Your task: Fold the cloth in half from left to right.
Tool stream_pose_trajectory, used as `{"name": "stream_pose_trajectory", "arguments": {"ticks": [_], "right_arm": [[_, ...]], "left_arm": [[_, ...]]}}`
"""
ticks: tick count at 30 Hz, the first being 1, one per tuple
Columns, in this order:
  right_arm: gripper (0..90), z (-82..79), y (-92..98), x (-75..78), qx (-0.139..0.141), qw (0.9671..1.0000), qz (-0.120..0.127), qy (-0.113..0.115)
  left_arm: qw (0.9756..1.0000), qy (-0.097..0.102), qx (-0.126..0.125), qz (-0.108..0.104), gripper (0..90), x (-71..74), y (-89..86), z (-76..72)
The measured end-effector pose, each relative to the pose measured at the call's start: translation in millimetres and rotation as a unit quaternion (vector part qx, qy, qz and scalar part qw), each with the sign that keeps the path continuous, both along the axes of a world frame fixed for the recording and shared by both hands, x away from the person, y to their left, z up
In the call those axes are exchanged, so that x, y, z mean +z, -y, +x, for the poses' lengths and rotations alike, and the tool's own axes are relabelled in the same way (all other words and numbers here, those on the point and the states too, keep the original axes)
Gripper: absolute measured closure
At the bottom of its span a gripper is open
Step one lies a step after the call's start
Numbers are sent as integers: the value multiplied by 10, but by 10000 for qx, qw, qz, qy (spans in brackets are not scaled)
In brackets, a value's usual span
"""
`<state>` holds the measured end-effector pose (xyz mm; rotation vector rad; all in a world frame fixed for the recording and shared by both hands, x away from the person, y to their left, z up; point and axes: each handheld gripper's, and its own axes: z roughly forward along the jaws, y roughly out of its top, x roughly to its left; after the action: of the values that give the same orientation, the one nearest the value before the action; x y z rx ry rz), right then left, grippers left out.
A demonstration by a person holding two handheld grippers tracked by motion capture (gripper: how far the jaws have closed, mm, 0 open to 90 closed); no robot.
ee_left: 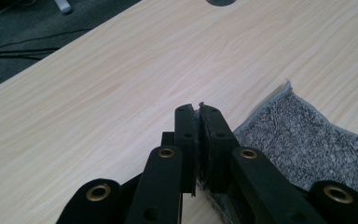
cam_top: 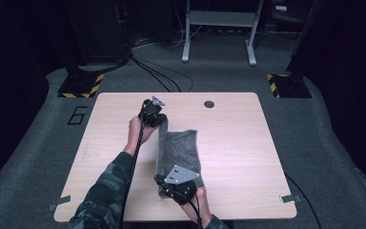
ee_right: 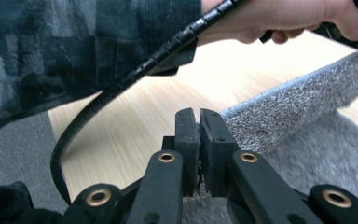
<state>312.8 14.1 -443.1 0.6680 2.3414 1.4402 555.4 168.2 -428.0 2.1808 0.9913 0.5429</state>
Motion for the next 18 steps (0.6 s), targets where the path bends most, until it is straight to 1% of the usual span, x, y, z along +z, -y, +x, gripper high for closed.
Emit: {"name": "stream_pose_trajectory", "arguments": {"ticks": [1,3,4,6,11,14,18], "right_arm": [[861,8,31,-12,-5,10000,-46,-38],[860,23,85,-38,-96,9999,-51,-110],[860,34,122,-53,-85,9998,-104,-131],[860,46,182,-83,-153,9996,-123,-223],[859,39,341,-140,-304,9988,-215,-317],[858,46,432,-166,-414,9982,-250,-367],[857,95,546,-246,-547,9965,-328,-545]], "left_arm": [[10000,-12,-15,29,858,-8,22,9],[10000,-38,-11,1,858,-35,78,27],[10000,-62,-35,7,857,-45,103,35],[10000,-70,-51,35,856,-68,168,44],[9999,-106,-120,42,854,-100,303,62],[9998,-119,-130,39,851,-133,373,80],[9995,-204,-199,116,846,-205,458,111]]}}
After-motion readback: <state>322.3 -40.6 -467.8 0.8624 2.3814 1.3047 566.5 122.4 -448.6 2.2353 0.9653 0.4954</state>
